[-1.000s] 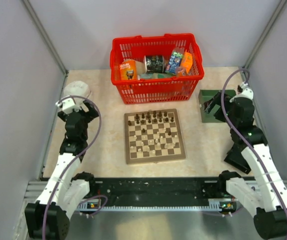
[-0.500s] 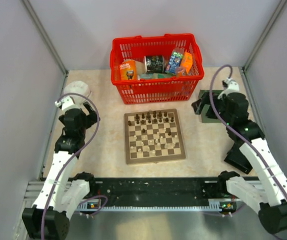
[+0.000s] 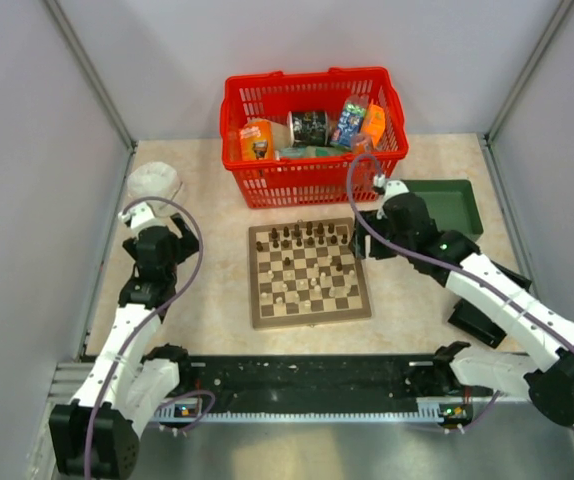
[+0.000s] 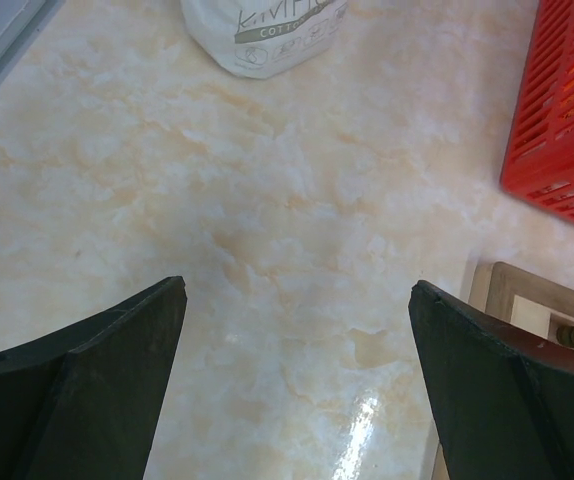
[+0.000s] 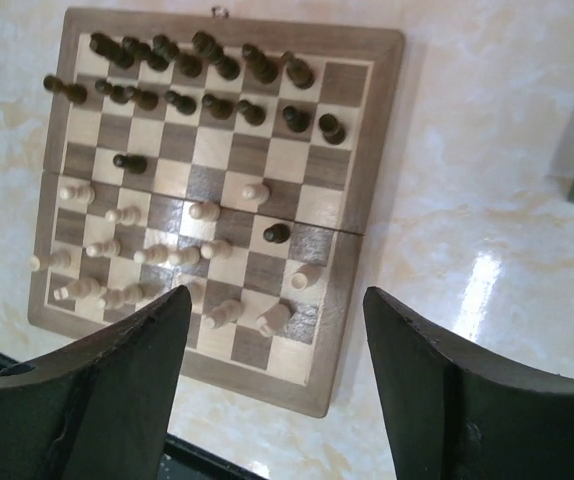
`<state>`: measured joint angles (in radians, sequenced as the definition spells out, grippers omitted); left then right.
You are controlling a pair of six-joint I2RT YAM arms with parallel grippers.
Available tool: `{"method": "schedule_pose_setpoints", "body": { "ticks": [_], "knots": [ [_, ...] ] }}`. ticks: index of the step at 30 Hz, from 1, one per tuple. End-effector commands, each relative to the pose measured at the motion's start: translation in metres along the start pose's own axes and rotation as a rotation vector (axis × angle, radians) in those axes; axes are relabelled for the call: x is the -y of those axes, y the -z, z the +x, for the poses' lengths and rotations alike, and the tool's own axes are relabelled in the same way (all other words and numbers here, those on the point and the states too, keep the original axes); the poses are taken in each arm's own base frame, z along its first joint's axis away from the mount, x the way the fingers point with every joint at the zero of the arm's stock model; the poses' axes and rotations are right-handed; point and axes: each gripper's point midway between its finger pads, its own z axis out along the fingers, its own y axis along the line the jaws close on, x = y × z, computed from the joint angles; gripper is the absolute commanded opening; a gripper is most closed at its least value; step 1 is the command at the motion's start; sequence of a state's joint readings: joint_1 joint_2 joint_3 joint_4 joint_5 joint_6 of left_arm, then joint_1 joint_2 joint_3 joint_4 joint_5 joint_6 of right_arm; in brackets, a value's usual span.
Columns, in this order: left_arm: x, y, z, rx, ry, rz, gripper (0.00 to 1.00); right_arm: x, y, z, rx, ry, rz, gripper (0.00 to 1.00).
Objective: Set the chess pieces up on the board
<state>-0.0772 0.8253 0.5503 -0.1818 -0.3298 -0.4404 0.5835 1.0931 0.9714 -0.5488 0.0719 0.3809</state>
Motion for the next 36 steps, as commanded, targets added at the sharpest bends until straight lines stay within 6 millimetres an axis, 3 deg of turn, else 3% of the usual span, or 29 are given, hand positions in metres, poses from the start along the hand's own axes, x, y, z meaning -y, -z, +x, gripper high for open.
{"method": "schedule_pose_setpoints", "body": {
  "ticks": [1,2,5,8,11,13,16,19,32,36],
  "knots": [
    [0.015,0.01,-0.042,0.126,0.029,0.058,0.99,-0.02,-0.01,0.009,-0.021,-0.011,-0.019,0.68],
    [0.018,0.014,-0.055,0.164,0.05,0.065,0.99,-0.021,-0.013,0.014,-0.035,-0.017,-0.025,0.62],
    [0.034,0.027,-0.097,0.258,0.104,0.114,0.99,-0.024,-0.018,0.021,-0.057,-0.027,-0.029,0.61],
    [0.049,0.035,-0.125,0.272,0.132,0.146,0.99,-0.025,-0.018,0.028,-0.067,-0.023,-0.031,0.56],
    [0.06,0.038,-0.105,0.145,0.218,0.187,0.99,-0.021,-0.023,0.045,-0.106,-0.034,-0.021,0.53],
    [0.071,0.036,-0.098,0.174,0.13,0.284,0.99,-0.02,-0.027,0.054,-0.131,-0.043,-0.015,0.49],
    [0.048,0.036,-0.087,0.167,0.101,0.187,0.99,-0.011,-0.031,0.069,-0.16,-0.042,0.019,0.49],
    [0.045,0.041,-0.089,0.194,0.069,0.196,0.99,-0.006,-0.037,0.078,-0.177,-0.049,0.041,0.47],
    [0.051,0.039,-0.083,0.159,0.047,0.224,0.99,-0.008,-0.063,0.069,-0.175,-0.057,0.087,0.45],
    [0.054,0.04,-0.084,0.16,0.047,0.238,0.99,-0.008,-0.07,0.068,-0.168,-0.073,0.102,0.38]
  ]
}}
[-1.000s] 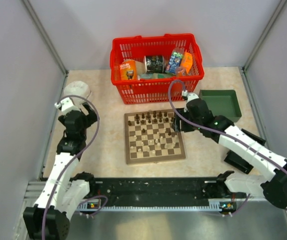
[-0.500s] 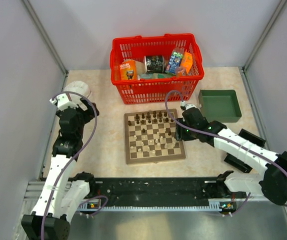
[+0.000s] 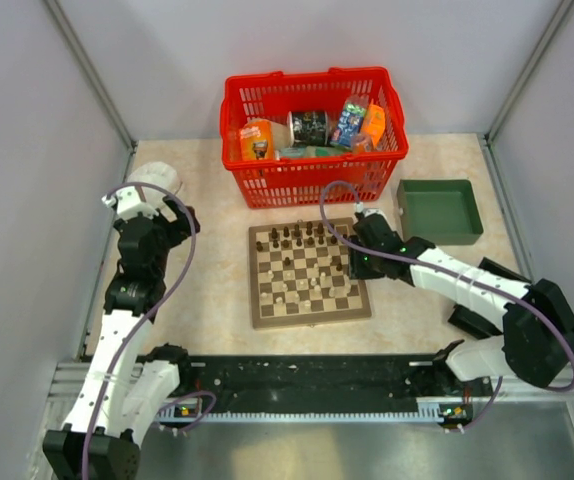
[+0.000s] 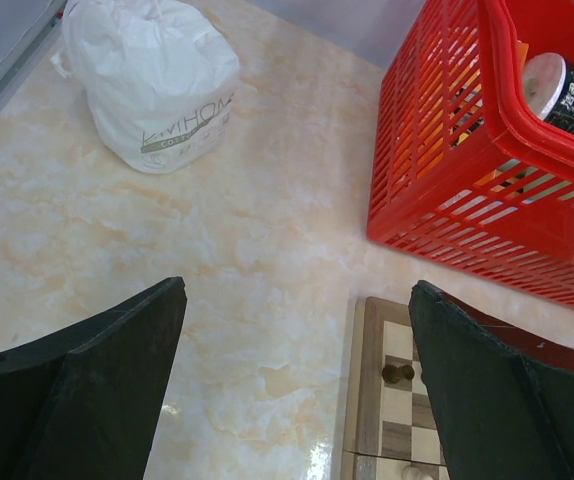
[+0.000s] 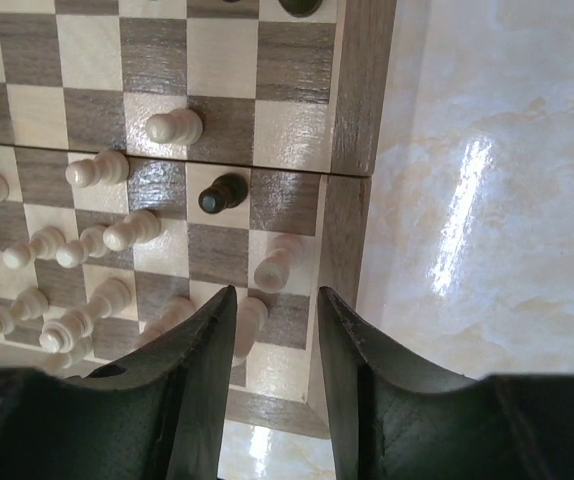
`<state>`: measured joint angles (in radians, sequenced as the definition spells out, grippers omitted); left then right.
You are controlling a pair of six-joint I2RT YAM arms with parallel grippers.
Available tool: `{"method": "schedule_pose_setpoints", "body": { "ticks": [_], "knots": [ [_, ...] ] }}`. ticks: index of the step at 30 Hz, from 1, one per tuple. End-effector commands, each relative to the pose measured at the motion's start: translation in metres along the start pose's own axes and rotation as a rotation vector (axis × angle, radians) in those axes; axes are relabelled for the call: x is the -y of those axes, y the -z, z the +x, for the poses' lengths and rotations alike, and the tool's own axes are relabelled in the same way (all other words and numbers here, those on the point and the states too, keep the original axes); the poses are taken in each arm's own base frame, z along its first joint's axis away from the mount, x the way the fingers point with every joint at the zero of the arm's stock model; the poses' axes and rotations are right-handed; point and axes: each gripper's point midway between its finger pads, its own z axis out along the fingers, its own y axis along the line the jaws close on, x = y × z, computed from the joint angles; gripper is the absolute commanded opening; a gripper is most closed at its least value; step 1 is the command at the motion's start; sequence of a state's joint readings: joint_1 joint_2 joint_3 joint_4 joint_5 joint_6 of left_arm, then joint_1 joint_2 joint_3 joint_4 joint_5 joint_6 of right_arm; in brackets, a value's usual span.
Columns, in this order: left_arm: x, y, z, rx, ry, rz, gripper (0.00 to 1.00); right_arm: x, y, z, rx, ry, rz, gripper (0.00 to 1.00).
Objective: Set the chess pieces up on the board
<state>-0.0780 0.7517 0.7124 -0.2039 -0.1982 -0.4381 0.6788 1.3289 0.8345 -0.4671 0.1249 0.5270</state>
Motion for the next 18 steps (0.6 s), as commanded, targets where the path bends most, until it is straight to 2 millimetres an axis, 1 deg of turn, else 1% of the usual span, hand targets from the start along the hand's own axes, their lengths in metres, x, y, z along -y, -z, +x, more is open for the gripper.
{"method": "schedule_pose_setpoints", "body": {
  "ticks": [1,10,11,15,16,17,18],
  "knots": [
    [0.008,0.0,-0.012,0.028,-0.005,0.034,0.99,-0.015,0.0,-0.03,0.089,-0.03,-0.013,0.38],
    [0.006,-0.002,-0.01,0.024,-0.006,0.018,0.99,-0.014,-0.01,-0.025,0.067,-0.008,-0.002,0.36],
    [0.006,-0.003,-0.009,0.022,-0.006,0.018,0.99,-0.013,-0.011,-0.025,0.065,-0.008,0.0,0.33],
    [0.005,-0.006,-0.006,0.014,-0.006,0.015,0.99,-0.015,-0.011,-0.028,0.068,-0.003,-0.001,0.31],
    [0.006,-0.007,-0.006,0.012,-0.005,0.02,0.99,-0.016,-0.012,-0.026,0.062,-0.003,-0.005,0.3],
    [0.007,-0.007,-0.006,0.01,-0.003,0.02,0.99,-0.016,-0.013,-0.026,0.058,-0.002,-0.006,0.26],
    [0.007,-0.008,-0.005,0.006,-0.004,0.024,0.99,-0.016,-0.014,-0.025,0.051,-0.001,-0.006,0.26]
  ]
}}
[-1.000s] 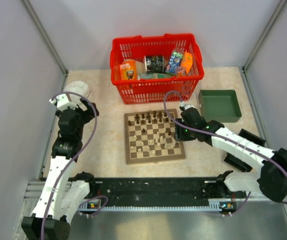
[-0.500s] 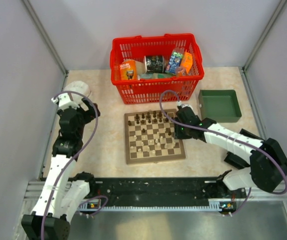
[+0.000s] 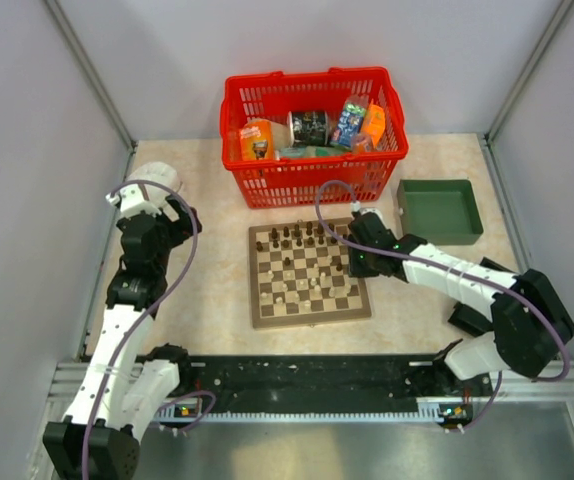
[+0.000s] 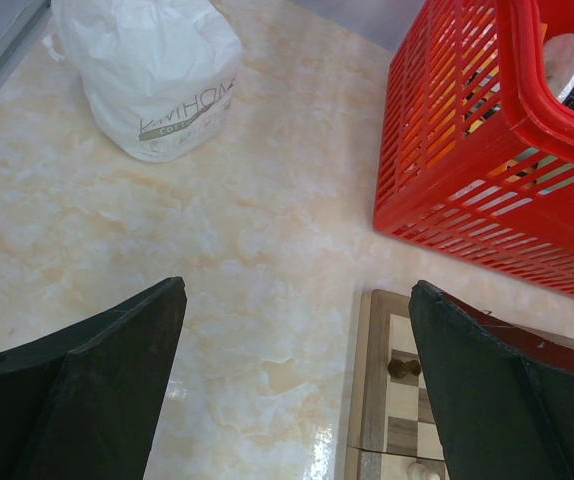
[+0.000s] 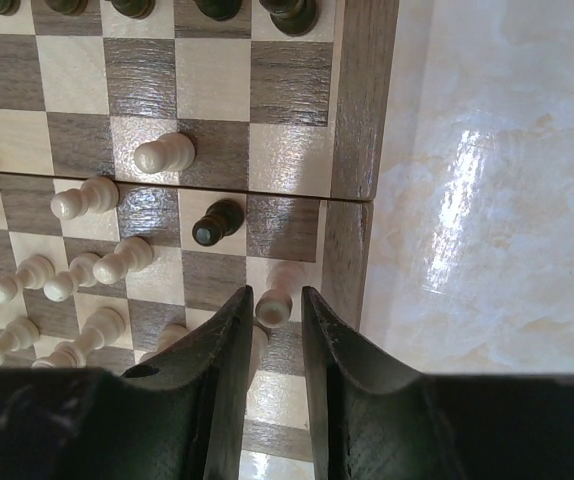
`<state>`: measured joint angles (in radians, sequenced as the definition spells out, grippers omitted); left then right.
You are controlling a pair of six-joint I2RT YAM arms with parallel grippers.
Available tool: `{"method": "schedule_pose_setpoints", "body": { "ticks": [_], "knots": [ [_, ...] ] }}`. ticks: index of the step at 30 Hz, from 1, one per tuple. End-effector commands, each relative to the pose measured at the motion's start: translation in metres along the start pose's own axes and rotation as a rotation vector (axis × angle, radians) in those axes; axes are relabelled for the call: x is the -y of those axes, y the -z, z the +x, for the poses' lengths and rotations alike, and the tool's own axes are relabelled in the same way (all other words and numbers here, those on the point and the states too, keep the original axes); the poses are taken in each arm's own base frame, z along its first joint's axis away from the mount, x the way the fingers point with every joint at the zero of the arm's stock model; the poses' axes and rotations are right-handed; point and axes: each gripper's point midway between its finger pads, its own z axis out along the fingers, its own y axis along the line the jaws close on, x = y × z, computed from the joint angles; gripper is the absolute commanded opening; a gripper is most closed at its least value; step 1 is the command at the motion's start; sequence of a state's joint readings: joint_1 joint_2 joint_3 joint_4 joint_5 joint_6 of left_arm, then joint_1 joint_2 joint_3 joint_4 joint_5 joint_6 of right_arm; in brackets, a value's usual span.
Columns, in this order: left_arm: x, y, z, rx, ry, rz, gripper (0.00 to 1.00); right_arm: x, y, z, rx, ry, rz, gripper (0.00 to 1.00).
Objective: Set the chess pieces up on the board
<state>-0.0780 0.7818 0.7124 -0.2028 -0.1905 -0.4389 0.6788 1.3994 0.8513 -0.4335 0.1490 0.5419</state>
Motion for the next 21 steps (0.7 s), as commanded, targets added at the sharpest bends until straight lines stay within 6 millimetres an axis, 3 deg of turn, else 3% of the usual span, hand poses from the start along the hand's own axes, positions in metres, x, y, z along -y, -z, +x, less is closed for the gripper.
{"method": "schedule_pose_setpoints", "body": {
  "ticks": [1,4,6,14,21],
  "knots": [
    [0.009,-0.002,-0.013,0.033,0.0,0.03,0.99,-0.018,0.001,-0.02,0.049,0.014,-0.043,0.26],
    [0.008,-0.001,-0.014,0.035,-0.001,0.026,0.99,-0.018,0.0,-0.019,0.046,0.014,-0.041,0.25],
    [0.007,-0.001,-0.013,0.036,-0.001,0.024,0.99,-0.017,0.001,-0.021,0.051,0.015,-0.039,0.11],
    [0.007,0.0,-0.015,0.037,-0.002,0.021,0.99,-0.012,0.024,-0.032,0.105,-0.002,-0.028,0.09],
    [0.009,-0.001,-0.014,0.035,0.002,0.032,0.99,0.0,0.047,-0.018,0.11,-0.026,-0.029,0.08]
  ]
}}
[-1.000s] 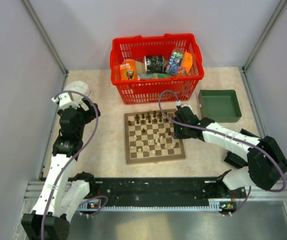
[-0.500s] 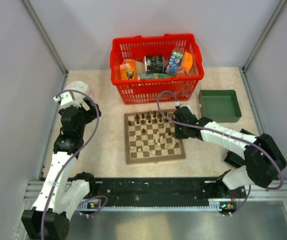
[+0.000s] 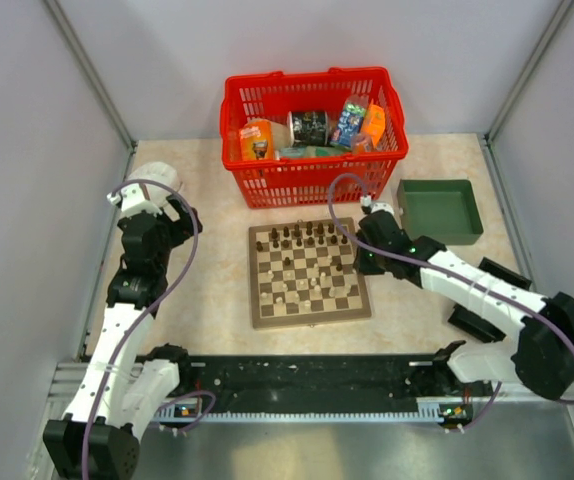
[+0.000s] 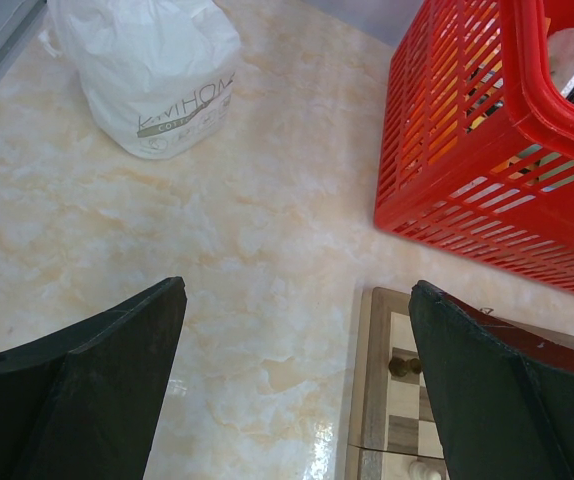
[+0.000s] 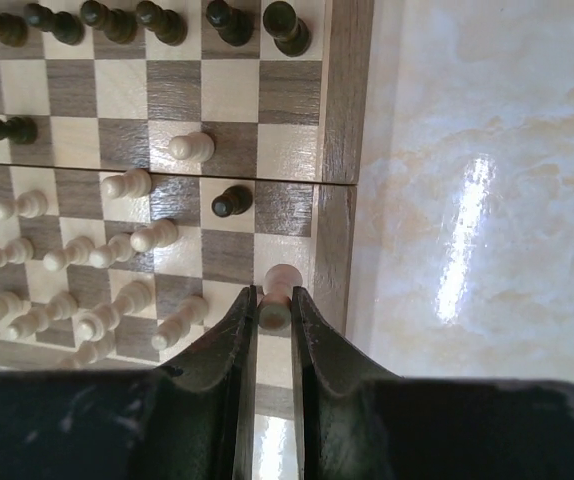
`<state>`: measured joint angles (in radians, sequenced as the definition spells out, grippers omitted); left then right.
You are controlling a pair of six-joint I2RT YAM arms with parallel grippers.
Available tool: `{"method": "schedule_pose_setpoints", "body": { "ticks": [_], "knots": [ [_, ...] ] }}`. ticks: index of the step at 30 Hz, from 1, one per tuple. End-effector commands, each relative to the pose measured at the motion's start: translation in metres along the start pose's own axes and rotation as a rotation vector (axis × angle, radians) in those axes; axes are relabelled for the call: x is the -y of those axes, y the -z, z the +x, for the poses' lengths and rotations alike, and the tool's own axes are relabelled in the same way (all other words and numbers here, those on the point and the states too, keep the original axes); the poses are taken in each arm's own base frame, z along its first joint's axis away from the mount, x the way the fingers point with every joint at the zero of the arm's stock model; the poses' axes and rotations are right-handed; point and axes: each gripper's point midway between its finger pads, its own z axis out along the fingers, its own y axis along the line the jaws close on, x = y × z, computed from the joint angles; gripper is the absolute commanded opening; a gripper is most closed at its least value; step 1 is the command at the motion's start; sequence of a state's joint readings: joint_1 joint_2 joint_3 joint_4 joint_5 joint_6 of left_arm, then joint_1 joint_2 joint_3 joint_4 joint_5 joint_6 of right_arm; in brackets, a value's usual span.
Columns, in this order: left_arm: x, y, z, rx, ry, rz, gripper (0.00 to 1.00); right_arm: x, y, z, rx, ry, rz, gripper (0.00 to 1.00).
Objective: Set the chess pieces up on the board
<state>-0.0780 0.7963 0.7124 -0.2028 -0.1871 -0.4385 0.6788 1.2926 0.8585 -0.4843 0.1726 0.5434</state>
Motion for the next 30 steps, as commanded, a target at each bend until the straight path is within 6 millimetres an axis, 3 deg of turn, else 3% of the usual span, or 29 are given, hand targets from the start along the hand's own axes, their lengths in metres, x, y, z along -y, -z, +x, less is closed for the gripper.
{"method": "schedule_pose_setpoints", "body": {
  "ticks": [1,2,11,19,30],
  "knots": [
    [0.01,0.002,-0.018,0.047,0.007,0.037,0.99,-0.001,0.023,-0.002,0.036,-0.018,-0.025,0.08],
    [0.012,0.002,-0.02,0.053,0.008,0.043,0.99,-0.002,0.025,0.002,0.022,-0.017,-0.036,0.04],
    [0.014,0.003,-0.024,0.058,0.008,0.049,0.99,0.002,0.04,0.035,-0.038,-0.049,-0.054,0.03],
    [0.016,0.003,-0.025,0.061,0.013,0.058,0.99,-0.003,0.037,0.06,-0.065,0.0,-0.042,0.01],
    [0.016,0.001,-0.02,0.048,0.017,0.062,0.99,-0.013,0.019,0.062,-0.038,0.013,-0.028,0.01]
  ]
}}
